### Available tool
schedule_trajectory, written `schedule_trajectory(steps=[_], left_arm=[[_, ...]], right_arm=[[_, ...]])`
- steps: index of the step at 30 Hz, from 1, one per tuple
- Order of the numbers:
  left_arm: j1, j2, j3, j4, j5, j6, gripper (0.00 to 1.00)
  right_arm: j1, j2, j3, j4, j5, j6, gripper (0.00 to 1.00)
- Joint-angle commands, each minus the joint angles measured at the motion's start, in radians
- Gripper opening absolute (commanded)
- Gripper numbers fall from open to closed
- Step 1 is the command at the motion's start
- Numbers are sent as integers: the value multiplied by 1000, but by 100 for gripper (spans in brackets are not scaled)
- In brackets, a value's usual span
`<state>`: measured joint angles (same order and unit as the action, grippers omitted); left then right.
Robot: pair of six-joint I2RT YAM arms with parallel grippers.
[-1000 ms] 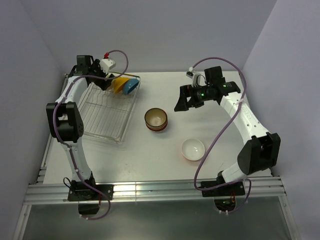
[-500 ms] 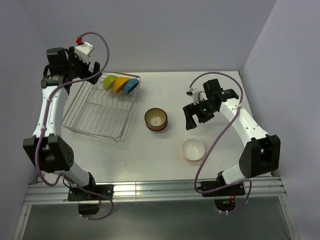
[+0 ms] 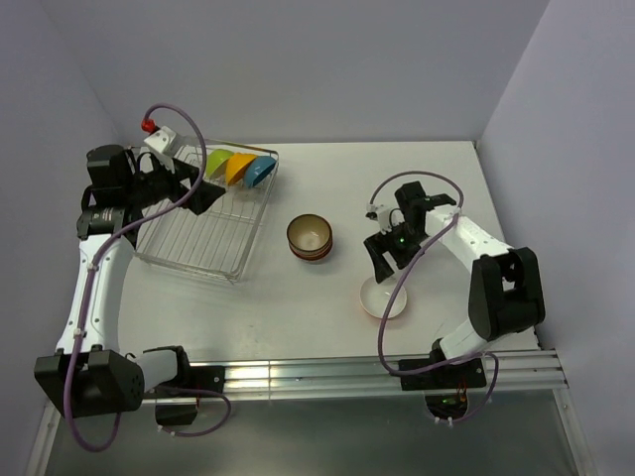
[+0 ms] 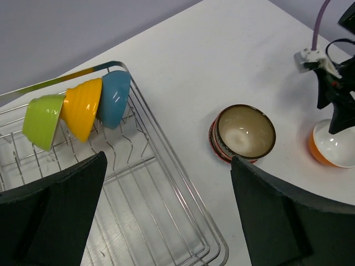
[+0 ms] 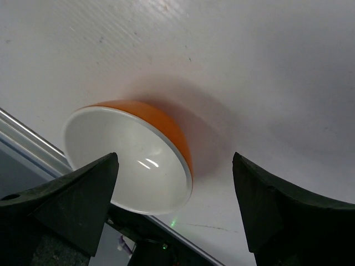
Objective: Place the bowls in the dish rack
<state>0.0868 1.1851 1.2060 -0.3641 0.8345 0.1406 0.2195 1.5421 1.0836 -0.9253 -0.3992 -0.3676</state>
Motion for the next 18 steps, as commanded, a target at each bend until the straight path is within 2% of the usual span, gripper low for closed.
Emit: schedule_trajectory(steps=[1, 5, 8, 17, 18], left_arm=[[-4, -35, -19, 36, 57, -39, 99], [-12, -50, -59, 45, 54, -59, 97], [-24, -51, -75, 45, 35, -59, 96], [-53, -62, -94, 22, 0, -50, 93], [-55, -62, -94, 14, 0, -52, 93]], right_arm=[[-6, 10, -56, 51, 39, -59, 89], [-5, 24, -123, 91, 30, -77, 82], [-5, 36, -142, 111, 22, -76, 72], [-6, 52, -99, 120, 28, -62, 29], [-6, 50, -90, 118, 26, -63, 16]])
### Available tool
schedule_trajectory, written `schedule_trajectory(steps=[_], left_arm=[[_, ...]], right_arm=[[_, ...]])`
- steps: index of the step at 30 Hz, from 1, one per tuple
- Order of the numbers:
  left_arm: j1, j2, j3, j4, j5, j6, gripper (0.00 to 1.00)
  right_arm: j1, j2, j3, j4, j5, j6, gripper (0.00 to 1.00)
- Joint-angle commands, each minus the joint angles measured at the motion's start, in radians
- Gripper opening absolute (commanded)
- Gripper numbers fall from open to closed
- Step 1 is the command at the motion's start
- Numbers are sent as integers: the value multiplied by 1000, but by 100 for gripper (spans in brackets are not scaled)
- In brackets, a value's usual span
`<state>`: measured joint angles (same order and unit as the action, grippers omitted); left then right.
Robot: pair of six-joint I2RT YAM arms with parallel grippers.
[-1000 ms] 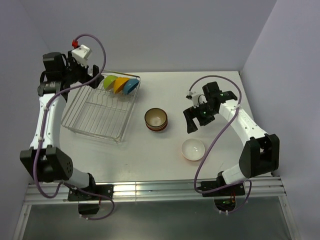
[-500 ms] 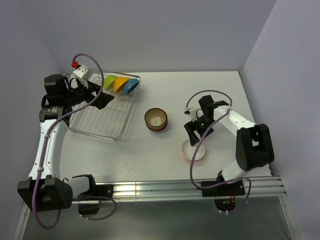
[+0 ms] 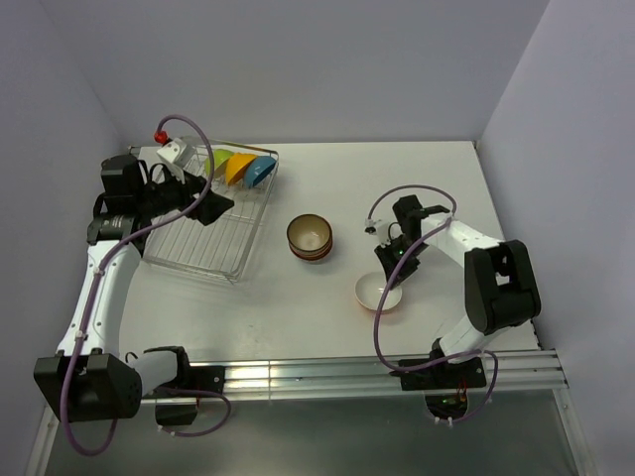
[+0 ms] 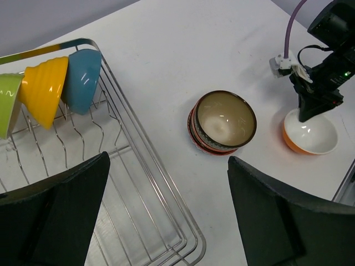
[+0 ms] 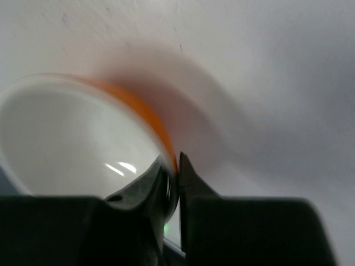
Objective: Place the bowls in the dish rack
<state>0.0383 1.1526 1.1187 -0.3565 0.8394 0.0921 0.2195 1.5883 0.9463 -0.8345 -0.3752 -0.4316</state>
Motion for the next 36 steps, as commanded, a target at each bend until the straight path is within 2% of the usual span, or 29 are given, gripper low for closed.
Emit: schedule_trajectory(steps=[1, 2, 5, 7, 9, 10, 13, 16, 21, 24, 30, 36], left_arm=[[-8, -30, -5, 2, -3, -8, 92], [-8, -28, -2, -1, -2, -11, 92], [-11, -25, 18, -24, 15, -35, 94], [-18, -19, 44, -53, 32, -63, 100], [-26, -24, 53, -35, 40, -83, 100], [-29, -30, 53, -23, 41, -162, 99], [-70, -36, 67, 11, 59, -267, 100], [-116, -37, 73, 66, 69, -368, 99], [-213, -56, 33, 217, 55, -552, 100], [-247, -54, 9, 310, 59, -612, 99], [-311, -2, -19, 464, 53, -814, 99], [-393, 65, 13, 479, -17, -874, 99]], right_arm=[[-6, -4, 61, 23, -2, -1, 9], [-6, -10, 93, 11, -19, -1, 0], [-6, -54, 193, -14, -89, 19, 0], [-6, -86, 293, -17, -131, 57, 0], [-6, -105, 363, -5, -207, 112, 0], [-6, -120, 434, 17, -234, 138, 0], [-5, -129, 556, 79, -324, 246, 0], [-2, -143, 606, 196, -390, 359, 0], [1, -154, 588, 405, -478, 581, 0], [18, -148, 572, 492, -496, 646, 0], [81, -154, 503, 580, -435, 685, 0], [144, -157, 476, 566, -367, 654, 0]])
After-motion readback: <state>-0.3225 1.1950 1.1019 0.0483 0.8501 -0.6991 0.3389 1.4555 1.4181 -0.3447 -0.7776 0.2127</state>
